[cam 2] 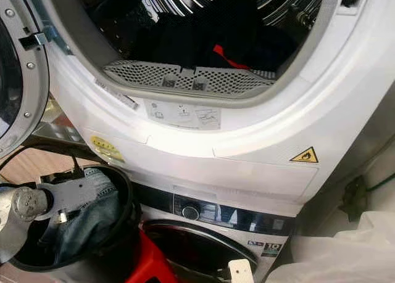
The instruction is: Clothes washing
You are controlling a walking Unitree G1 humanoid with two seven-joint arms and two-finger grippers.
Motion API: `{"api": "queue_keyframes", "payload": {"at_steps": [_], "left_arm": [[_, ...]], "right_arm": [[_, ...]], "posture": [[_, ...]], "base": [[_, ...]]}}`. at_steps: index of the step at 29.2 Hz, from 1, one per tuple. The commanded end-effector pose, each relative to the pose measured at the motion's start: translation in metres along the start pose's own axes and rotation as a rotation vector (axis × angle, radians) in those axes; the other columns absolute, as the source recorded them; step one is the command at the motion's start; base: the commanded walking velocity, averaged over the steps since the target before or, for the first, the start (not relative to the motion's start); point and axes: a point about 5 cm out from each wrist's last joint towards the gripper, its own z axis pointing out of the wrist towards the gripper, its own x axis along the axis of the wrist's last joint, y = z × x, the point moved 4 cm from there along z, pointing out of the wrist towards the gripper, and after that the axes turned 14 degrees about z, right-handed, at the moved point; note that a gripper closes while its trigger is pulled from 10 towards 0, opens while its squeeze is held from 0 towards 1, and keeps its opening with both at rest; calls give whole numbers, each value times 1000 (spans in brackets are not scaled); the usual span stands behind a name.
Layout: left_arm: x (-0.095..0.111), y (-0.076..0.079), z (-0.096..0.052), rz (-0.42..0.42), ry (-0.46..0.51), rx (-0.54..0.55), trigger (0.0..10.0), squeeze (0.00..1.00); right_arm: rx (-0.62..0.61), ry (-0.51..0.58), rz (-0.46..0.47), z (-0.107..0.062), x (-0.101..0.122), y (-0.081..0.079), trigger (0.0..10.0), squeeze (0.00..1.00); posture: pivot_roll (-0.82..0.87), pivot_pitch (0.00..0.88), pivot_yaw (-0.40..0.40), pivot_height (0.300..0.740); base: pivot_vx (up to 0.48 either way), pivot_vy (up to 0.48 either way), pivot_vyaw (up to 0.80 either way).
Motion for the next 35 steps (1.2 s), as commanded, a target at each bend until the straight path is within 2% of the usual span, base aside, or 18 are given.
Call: {"api": "queue_keyframes", "payload": {"at_steps": [1, 2, 3, 4, 5, 7, 11, 12, 14, 15, 18, 21, 27, 31, 35], "left_arm": [[-13, 5, 4, -65, -12, -20, 10000, 0], [-13, 7, 5, -85, -4, -24, 10000, 0], [-10, 8, 7, -168, 41, -25, 10000, 0], [-10, 8, 7, -168, 41, -25, 10000, 0], [-6, 9, 10, -254, 90, -34, 10000, 0], [-10, 11, 12, -272, 72, -35, 10000, 0], [-16, 13, 13, -217, 25, -57, 10000, 0], [-15, 20, 12, -192, 18, -110, 10000, 0], [-13, 25, 12, -178, 25, -142, 10000, 0], [-9, 32, 13, -181, 50, -187, 10000, 0], [-11, 35, 16, -182, 43, -190, 10000, 0], [-21, 36, 23, -108, -40, -160, 10000, 0], [-21, 37, 31, -83, -70, -141, 10000, 0], [-14, 48, 40, -100, -47, -176, 10000, 0], [3, 61, 51, -89, 29, -222, 10000, 0]], "right_arm": [[1, -10, 10, 0, -3, -2, 10000, 0], [1, -10, 10, 0, -2, -2, 10000, 0], [1, -7, 11, 0, -2, -2, 10000, 0], [1, -7, 11, 0, -2, -2, 10000, 0], [2, -5, 11, 0, -1, -2, 10000, 0], [2, -7, 9, 0, -3, -3, 10000, 0], [1, -9, 10, 0, -5, -2, 10000, 0], [0, -11, 9, -1, -6, -2, 10000, 0], [-1, -11, 10, -1, -6, -1, 10000, 0], [0, -10, 11, -1, -6, -2, 10000, 0], [0, -9, 11, 0, -6, -3, 10000, 0], [5, -4, 9, 0, -4, -4, 10000, 0], [7, -2, 6, 0, -3, -5, 10000, 0], [9, -1, 2, 1, -3, -5, 10000, 0], [10, 3, 0, 1, -2, -5, 10000, 0]], "posture": [[-12, 37, 111, 740], [-13, 39, 111, 740], [-13, 41, 111, 740], [-13, 41, 111, 740], [-14, 43, 111, 740], [-17, 43, 111, 740], [-15, 43, 111, 740], [-16, 43, 113, 740], [-17, 43, 113, 740], [-21, 43, 113, 740], [-22, 43, 114, 740], [-21, 44, 111, 740], [-22, 49, 108, 740], [-26, 53, 109, 740], [-37, 56, 108, 740]], "base": [[0, 0, 0], [0, 0, 0], [0, 0, 0], [0, 0, 0], [0, 0, 0], [0, 0, 0], [0, 0, 0], [0, 0, 0], [0, 0, 0], [0, 0, 0], [0, 0, 0], [0, 0, 0], [0, 0, 0], [0, 0, 0], [0, 0, 0]]}}
